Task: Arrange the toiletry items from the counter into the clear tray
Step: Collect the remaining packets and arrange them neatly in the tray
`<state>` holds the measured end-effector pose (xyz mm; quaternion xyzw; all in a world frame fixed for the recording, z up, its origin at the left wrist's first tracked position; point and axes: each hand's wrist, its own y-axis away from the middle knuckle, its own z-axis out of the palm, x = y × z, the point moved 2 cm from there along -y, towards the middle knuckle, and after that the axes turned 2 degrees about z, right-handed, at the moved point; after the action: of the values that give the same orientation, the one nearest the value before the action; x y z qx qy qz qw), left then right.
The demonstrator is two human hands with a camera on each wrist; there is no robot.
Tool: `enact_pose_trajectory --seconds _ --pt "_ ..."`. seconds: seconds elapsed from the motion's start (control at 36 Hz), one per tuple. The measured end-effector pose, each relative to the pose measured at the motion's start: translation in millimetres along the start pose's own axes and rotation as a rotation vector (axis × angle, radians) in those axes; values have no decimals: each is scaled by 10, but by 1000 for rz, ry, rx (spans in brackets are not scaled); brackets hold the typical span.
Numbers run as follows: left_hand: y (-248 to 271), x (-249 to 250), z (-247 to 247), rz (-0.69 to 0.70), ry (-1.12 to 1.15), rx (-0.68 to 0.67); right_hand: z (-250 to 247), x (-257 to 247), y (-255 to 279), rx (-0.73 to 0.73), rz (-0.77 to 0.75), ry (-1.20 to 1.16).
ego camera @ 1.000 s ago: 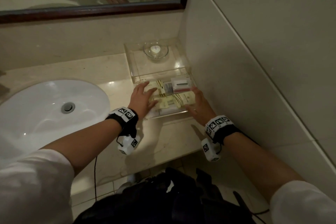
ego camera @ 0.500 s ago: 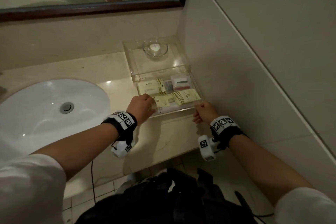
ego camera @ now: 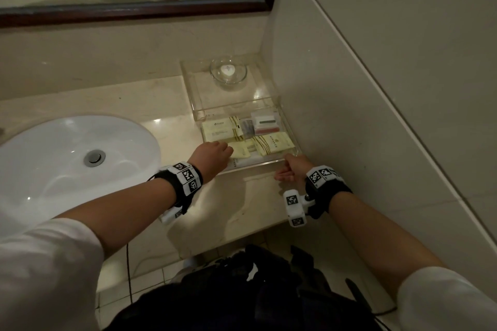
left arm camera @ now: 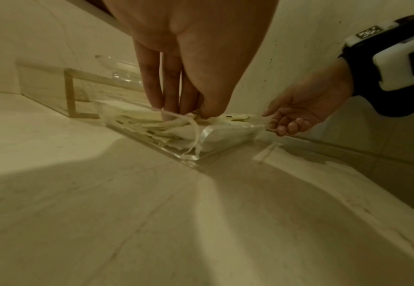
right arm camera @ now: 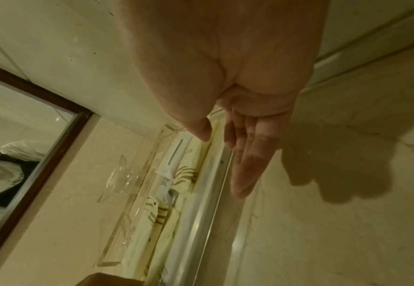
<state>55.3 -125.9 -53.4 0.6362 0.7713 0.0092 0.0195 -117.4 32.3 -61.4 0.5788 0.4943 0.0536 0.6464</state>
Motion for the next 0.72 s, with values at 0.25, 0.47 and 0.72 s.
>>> enact_pose_trajectory --seconds 0.25,0.47,0.72 --pt "33 45 -5 36 5 106 -21 87 -29 -28 12 -12" --pt "48 10 18 -102 194 59 -50 95 -68 -40 32 -80" --pt "93 -98 19 -253 433 248 -56 84 -129 -38 77 -153"
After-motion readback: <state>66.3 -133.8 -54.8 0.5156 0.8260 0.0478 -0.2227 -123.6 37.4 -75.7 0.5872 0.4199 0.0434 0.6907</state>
